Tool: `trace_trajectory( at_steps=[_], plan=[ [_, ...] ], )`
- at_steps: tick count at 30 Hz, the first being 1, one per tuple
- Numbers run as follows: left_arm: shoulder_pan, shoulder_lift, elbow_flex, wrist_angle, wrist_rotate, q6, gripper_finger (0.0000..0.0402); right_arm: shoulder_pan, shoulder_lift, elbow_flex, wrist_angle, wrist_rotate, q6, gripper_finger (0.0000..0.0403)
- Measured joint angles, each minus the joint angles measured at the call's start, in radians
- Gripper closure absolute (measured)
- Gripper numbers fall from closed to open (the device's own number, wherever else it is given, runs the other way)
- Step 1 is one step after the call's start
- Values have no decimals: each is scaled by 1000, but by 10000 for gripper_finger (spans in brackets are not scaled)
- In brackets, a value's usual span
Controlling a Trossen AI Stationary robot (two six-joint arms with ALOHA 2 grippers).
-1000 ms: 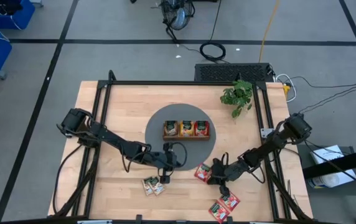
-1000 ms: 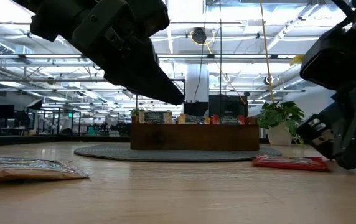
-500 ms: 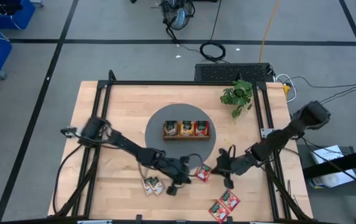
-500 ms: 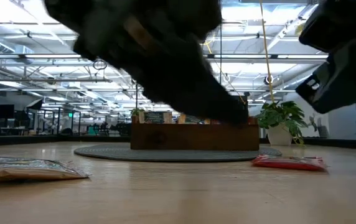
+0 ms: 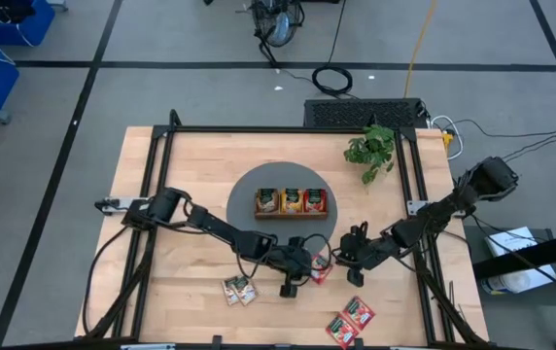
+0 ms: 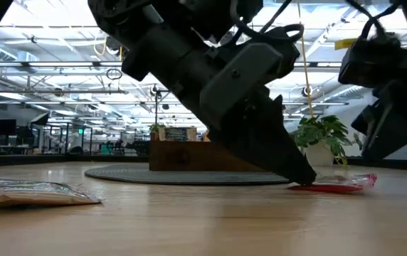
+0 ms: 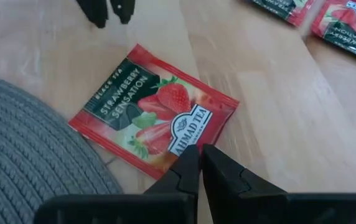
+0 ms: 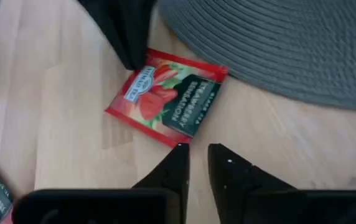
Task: Pick & Place Tea
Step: Put the top red tea sachet into the right section of the wooden organizer
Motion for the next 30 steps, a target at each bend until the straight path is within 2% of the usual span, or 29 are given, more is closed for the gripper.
trace_trajectory(
  at_steps=[10,18,26,30],
  plan=[
    [3,7,1,-21,-1,-2,376,-115,16,0,19,-178,136,295],
    [4,8,1,-23,-1,24,376,-165,17,-33,48,-348,207,288],
    [29,39,1,6,6,39,376,-173,32,-69,135,-357,229,293],
    [61,82,3,100,96,21,376,-173,98,-68,201,-364,236,293]
  ],
)
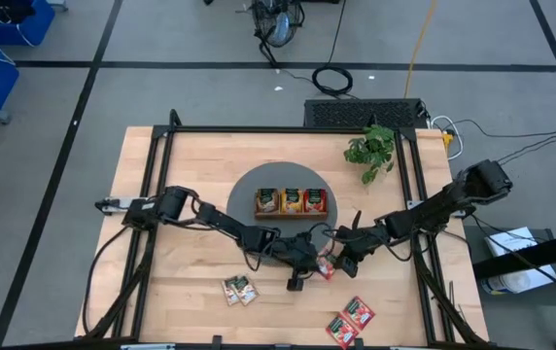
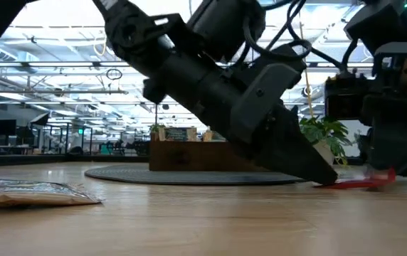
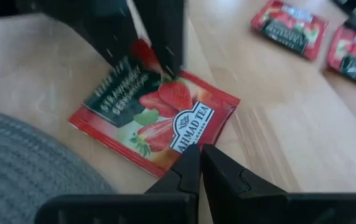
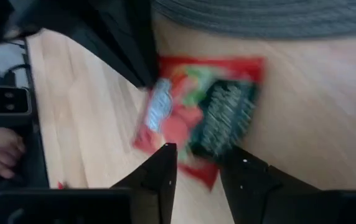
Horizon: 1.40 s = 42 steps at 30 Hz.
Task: Pick & Place Tea
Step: Put the top red tea sachet into the right section of the wooden organizer
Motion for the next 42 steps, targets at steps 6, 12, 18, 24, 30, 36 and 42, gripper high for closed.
trace_trajectory(
  at_steps=[6,12,18,24,30,36,42],
  plan=[
    [23,16,0,19,65,-31,376,-28,63,2,92,32,-68,294],
    [21,16,-1,9,62,-27,376,-51,53,-1,109,30,-105,302],
    [16,16,-2,2,62,-27,376,-51,55,-2,121,35,-162,321],
    [15,11,-3,3,53,28,376,-44,56,-3,124,37,-260,369],
    [-2,-45,-7,-75,48,131,376,-38,55,-3,144,37,-394,398],
    [-52,-139,-11,-260,2,154,376,-58,36,-3,136,31,-436,402],
    [-116,-227,-7,-527,-70,158,376,-91,-89,29,59,31,-506,402]
  ],
)
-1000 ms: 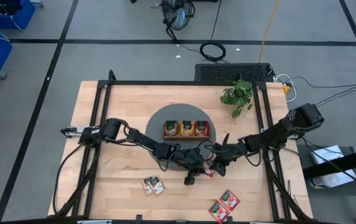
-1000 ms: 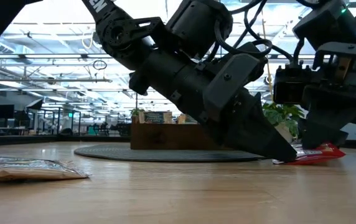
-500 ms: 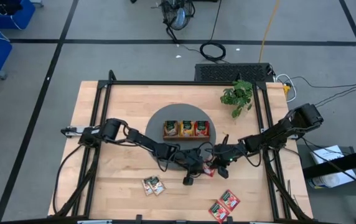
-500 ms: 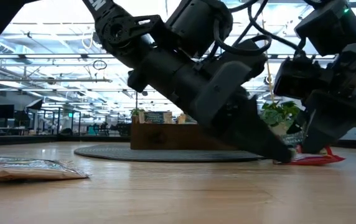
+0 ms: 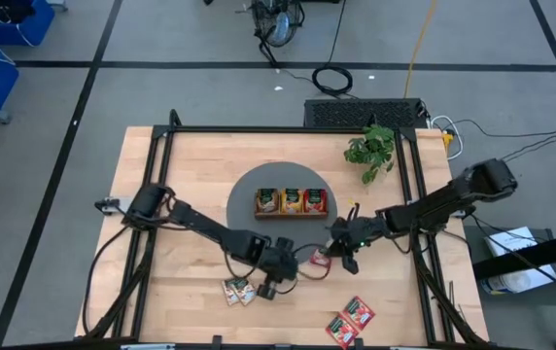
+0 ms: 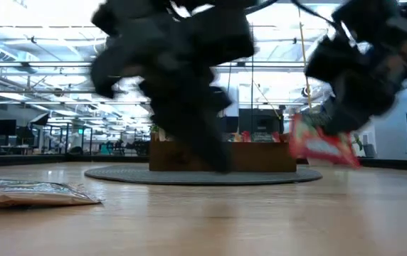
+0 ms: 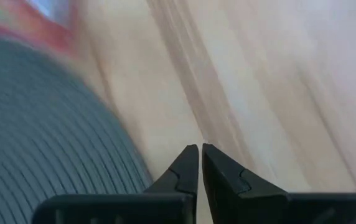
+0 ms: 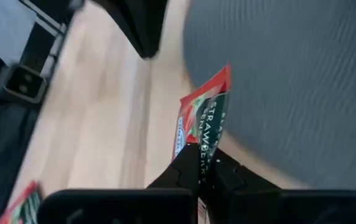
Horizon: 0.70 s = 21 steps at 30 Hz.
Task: Pick & Place Tea
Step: Put the top red tea sachet into the right section of the wooden organizer
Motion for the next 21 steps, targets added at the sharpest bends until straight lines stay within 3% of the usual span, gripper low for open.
trace_trajectory(
  at_steps=[4,9,13,21],
  plan=[
    [-61,-6,0,-92,-42,-13,376,-51,-98,146,-308,71,-151,402],
    [-130,-7,1,-165,-142,-53,376,-106,-123,440,-762,301,-418,402],
    [-155,-18,0,-184,-221,-81,376,-171,-88,560,-867,338,-580,402],
    [-185,-28,2,-175,-274,-158,376,-244,32,569,-913,315,-682,403]
  ],
)
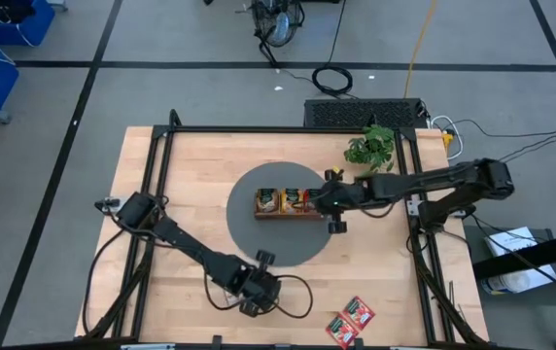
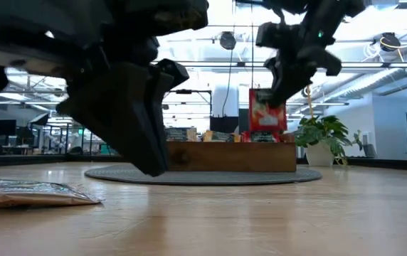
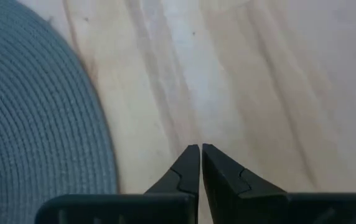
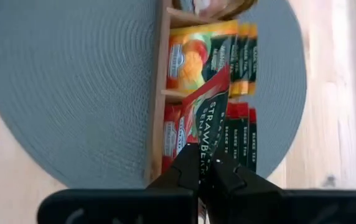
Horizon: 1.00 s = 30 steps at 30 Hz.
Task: Pick & Place Tea
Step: Put the top red tea sachet into the right section of the wooden organizer
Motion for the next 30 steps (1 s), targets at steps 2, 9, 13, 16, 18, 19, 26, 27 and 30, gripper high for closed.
trace_trajectory(
  at_steps=[2,9,13,16,18,19,26,27,30],
  plan=[
    [-7,0,0,-1,0,-18,376,1,24,0,10,1,-24,403],
    [-20,0,0,11,-1,-74,376,1,77,0,8,27,-46,403],
    [-24,0,0,15,-1,-87,376,2,87,-18,65,39,-44,403],
    [-26,0,0,18,-1,-87,376,-2,87,-50,127,50,-47,403],
    [-26,0,0,17,-1,-87,376,-10,87,-71,143,49,-45,403],
    [-26,0,0,17,-1,-87,376,-14,87,-78,142,48,-39,403],
    [-25,0,0,18,-15,-72,376,-24,87,-106,146,47,-17,403],
    [-25,0,0,20,-19,-68,376,-24,87,-106,147,46,-17,403],
    [-25,0,1,30,-26,-56,376,-24,87,-106,158,46,-17,392]
  ],
)
